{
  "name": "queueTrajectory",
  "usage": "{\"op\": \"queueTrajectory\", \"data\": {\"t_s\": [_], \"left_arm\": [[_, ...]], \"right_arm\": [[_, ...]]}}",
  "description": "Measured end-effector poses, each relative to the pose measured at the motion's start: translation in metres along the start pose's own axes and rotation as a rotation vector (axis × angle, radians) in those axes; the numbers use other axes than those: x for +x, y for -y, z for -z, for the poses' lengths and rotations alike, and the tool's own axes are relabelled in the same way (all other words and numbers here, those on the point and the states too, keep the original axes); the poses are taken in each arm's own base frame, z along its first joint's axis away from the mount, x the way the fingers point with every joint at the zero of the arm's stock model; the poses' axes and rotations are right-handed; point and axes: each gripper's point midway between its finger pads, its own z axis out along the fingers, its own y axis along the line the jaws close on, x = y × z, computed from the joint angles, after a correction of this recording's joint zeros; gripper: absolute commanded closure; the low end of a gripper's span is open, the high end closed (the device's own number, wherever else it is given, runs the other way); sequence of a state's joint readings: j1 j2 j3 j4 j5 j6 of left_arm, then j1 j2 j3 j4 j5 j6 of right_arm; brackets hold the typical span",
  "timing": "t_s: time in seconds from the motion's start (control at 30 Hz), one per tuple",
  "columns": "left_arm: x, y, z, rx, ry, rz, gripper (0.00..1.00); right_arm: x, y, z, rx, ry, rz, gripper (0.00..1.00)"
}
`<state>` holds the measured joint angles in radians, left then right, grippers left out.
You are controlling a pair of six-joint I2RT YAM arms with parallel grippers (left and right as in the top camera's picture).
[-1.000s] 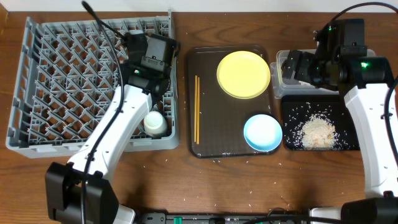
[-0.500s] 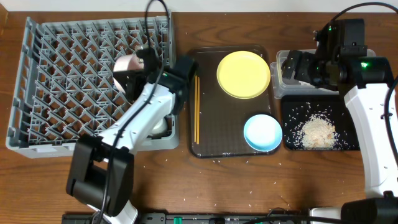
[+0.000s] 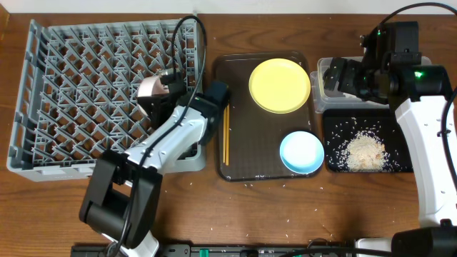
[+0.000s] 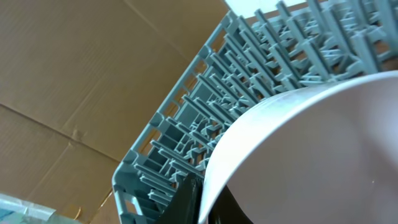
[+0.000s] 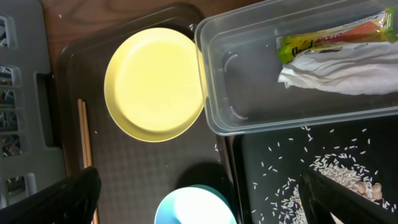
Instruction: Sort waste into correct bins and load items into the dishwasher
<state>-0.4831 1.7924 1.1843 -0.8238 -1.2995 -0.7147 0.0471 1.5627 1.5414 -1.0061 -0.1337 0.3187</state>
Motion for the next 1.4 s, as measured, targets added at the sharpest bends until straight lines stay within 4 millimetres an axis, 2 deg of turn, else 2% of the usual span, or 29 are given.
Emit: {"op": "queueTrajectory", "data": {"t_s": [0.13,0.3,0.4,0.53,0.7,0.83,0.93,1.3,1.4], "left_arm": [[-0.001,0.011,0.017,0.053,0.021,-0.011,0.91],[0.002,0.015,0.02,0.074,0.01,-0.026,0.93],[-0.003,0.011,0.02,0.047,0.038,-0.034,0.93],[-0.021,-0.007,0.021,-0.057,0.14,-0.048,0.93],[-0.027,-0.011,0.023,-0.088,0.175,-0.011,0.93],[-0.022,0.001,0.02,-0.097,0.183,-0.021,0.93],[-0.01,0.019,0.015,-0.119,0.19,-0.094,0.93],[-0.01,0.019,0.015,-0.124,0.187,-0.13,0.93],[-0.014,0.012,0.014,-0.128,0.182,-0.129,0.93]], "right_arm": [[0.0,0.0,0.0,0.0,0.0,0.0,0.01],[0.0,0.0,0.0,0.0,0.0,0.0,0.01],[0.0,0.0,0.0,0.0,0.0,0.0,0.01],[0.0,0.0,0.0,0.0,0.0,0.0,0.01],[0.0,0.0,0.0,0.0,0.0,0.0,0.01],[0.0,0.0,0.0,0.0,0.0,0.0,0.01],[0.0,0.0,0.0,0.0,0.0,0.0,0.01],[0.0,0.0,0.0,0.0,0.0,0.0,0.01],[0.0,0.0,0.0,0.0,0.0,0.0,0.01]]}}
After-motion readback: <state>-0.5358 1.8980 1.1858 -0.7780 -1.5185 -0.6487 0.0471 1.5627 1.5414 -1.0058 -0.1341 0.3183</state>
